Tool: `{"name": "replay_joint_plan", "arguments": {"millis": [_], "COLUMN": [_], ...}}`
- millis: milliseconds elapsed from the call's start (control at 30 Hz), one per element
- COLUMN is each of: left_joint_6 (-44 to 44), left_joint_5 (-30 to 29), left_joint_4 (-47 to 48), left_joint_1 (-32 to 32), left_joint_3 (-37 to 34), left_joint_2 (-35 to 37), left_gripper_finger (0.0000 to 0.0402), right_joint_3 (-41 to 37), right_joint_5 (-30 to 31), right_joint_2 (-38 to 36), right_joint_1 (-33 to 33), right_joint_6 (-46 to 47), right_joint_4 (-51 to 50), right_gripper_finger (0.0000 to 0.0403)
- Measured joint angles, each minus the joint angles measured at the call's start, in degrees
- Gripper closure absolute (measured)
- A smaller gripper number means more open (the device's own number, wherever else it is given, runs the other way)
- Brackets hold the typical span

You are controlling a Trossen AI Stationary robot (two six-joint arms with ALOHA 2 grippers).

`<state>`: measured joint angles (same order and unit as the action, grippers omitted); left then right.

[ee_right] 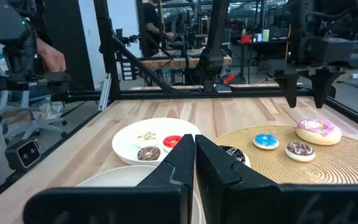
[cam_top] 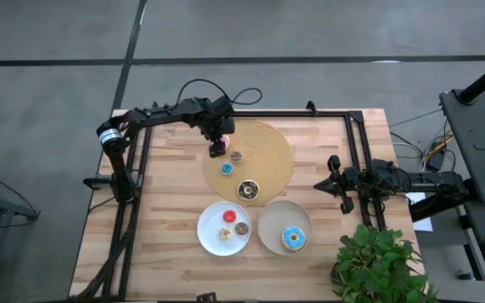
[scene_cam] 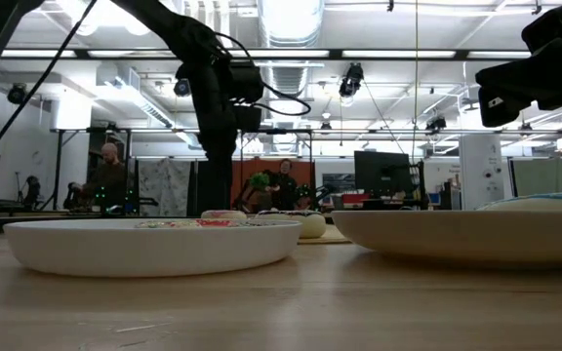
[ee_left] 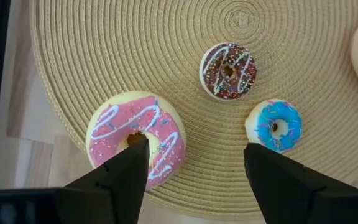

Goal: Pick & Place donuts
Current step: Put the big pink donut on the brown plate

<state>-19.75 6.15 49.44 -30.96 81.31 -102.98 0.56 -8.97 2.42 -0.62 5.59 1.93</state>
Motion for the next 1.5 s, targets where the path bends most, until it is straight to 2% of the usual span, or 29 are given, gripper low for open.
{"name": "replay_joint_plan", "arguments": {"millis": [367, 767, 1500], "left_joint_6": [0.15, 0.66, 1.04], "left_joint_5": [-0.76, -1.69, -2.60], "left_joint_4": [-2.49, -3.54, -5.03], "left_joint_1": [-0.13, -0.83, -1.07], "left_joint_3": [-2.93, -2.56, -2.88], "left_joint_2": [0.00, -4.95, -7.13], "left_gripper_finger": [0.0168, 0.0168, 0.0168], "right_joint_3": [0.00, -0.02, -0.02], "right_joint_5": [0.02, 0.00, 0.00], "right_joint_2": [0.00, 0.11, 0.31], "right_joint_1": [-0.02, 0.00, -0.01], "right_joint_6": [0.21, 0.23, 0.22], "right_joint_4": [-0.02, -0.02, -0.01], "right_gripper_finger": [0.0394, 0.0394, 0.0394]}}
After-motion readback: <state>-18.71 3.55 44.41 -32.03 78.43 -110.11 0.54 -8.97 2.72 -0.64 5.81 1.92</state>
